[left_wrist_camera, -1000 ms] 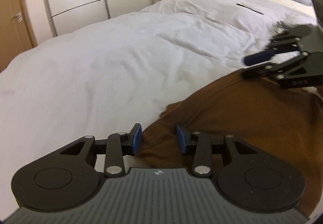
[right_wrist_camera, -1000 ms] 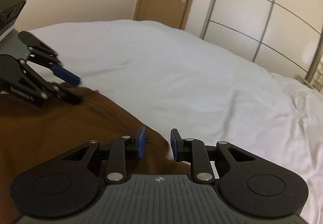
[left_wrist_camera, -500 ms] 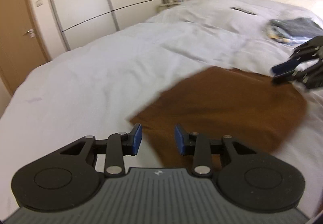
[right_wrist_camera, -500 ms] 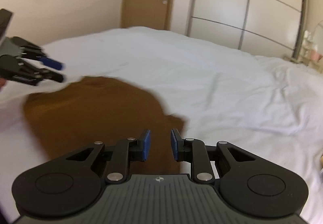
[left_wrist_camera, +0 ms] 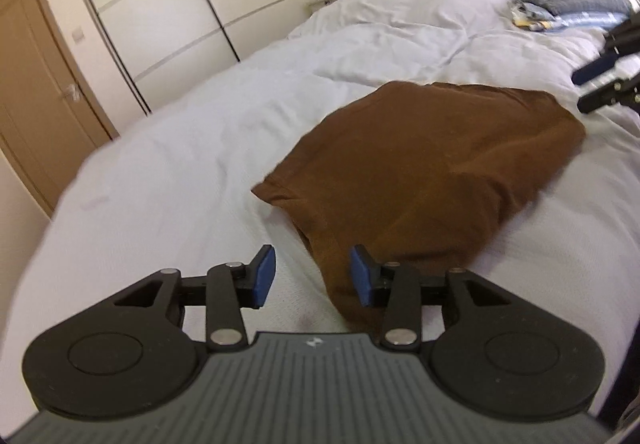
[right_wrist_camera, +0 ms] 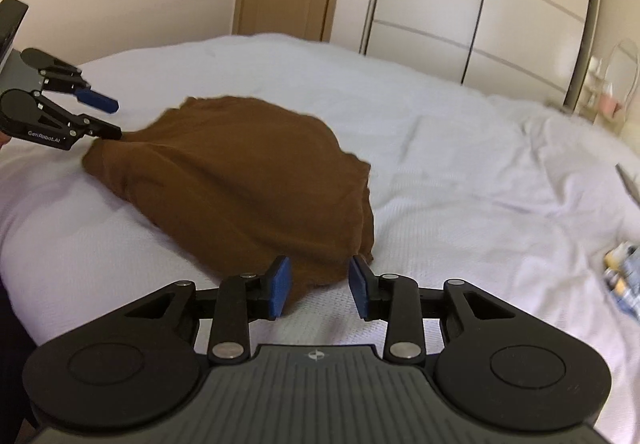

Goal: Fold clothes
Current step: 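Grasp the folded shorts edge with the left gripper while the right gripper grasps the opposite edge, then lift the shorts with both grippers and carry them onto the folded clothes stack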

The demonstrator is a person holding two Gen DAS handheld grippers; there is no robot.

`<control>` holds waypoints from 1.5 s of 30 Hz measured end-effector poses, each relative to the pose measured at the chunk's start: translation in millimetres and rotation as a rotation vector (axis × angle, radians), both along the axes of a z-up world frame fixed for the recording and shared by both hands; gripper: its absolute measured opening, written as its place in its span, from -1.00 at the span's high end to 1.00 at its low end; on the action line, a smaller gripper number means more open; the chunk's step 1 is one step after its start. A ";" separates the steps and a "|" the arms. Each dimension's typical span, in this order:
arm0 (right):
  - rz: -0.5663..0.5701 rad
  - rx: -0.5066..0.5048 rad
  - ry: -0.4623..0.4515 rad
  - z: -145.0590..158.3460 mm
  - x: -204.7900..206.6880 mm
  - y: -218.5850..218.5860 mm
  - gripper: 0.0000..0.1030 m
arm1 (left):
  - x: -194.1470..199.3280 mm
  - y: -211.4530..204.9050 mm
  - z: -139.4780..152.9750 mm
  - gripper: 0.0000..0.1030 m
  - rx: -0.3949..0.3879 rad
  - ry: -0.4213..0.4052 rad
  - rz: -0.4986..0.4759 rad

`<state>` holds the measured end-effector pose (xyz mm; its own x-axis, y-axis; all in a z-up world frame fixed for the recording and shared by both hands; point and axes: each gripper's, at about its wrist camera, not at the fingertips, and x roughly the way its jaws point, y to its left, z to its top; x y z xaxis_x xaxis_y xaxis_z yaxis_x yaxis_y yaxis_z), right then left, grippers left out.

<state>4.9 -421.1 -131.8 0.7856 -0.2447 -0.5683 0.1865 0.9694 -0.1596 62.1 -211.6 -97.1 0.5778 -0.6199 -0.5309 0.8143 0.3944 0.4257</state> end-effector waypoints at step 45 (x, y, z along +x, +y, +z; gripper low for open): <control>0.283 -0.750 0.039 44.2 -18.9 63.8 0.96 | -113.3 -56.7 48.8 0.62 0.351 -0.496 -0.454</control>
